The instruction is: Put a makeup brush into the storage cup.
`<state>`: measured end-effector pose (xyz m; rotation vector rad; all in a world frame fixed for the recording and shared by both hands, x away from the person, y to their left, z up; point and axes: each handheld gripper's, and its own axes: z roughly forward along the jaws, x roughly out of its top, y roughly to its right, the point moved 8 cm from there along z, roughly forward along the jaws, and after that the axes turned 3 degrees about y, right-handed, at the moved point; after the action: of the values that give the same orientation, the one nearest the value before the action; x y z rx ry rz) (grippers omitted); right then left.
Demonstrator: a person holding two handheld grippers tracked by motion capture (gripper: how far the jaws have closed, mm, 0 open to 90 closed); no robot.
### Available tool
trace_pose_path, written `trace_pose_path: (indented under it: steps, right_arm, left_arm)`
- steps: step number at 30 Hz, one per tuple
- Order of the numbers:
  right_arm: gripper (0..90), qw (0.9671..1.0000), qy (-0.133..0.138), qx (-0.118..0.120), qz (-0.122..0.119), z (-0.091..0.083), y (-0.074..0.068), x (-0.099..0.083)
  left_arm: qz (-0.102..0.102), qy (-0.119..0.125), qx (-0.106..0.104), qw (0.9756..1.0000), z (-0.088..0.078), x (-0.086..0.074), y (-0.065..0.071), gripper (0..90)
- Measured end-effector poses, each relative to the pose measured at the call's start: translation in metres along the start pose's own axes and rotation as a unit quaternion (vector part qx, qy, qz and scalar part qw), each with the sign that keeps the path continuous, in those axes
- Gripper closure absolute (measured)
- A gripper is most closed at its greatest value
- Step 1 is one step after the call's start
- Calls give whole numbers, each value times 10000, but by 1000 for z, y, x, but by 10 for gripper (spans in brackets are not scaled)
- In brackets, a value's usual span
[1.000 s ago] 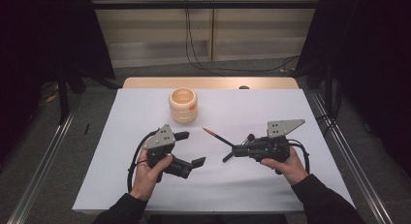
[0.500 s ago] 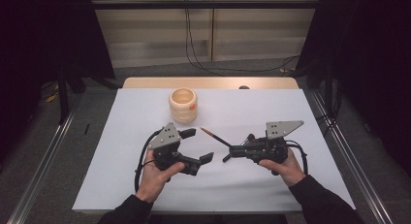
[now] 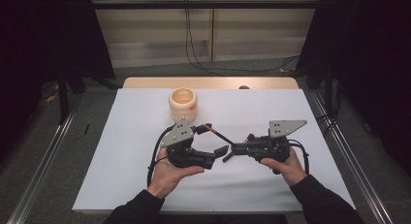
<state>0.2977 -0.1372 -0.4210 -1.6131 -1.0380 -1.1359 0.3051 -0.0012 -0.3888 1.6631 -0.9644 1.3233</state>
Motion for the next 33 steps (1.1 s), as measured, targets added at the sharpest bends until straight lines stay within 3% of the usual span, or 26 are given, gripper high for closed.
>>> trace_pose_path:
  steps: [5,6,12,13,15,16,25,33]
  right_arm:
    - [855,10000,-25,16,21,1,0,-1]
    - [856,10000,-33,8,22,1,1,-2]
    - [855,10000,-72,25,24,5,0,-5]
    - [855,10000,-62,29,40,5,0,-4]
    - [855,10000,-56,44,17,5,-1,-4]
    - [855,10000,-67,41,14,5,-1,-5]
    - [854,9996,-219,160,-30,11,-4,-11]
    - [848,9992,-335,189,-58,15,-5,-16]
  left_arm:
    - [-104,71,199,9997,-6,2,-5,292]
    - [-22,66,232,9997,-8,2,-6,316]
    - [-170,108,176,9996,-9,3,-3,445]
    - [-222,167,78,9996,-8,3,-2,481]
    - [-159,153,113,9997,-9,3,-2,518]
    - [-240,201,19,9995,-8,3,0,544]
    - [-276,150,-247,9992,-10,2,3,700]
    - [-439,97,-471,9979,-11,2,5,771]
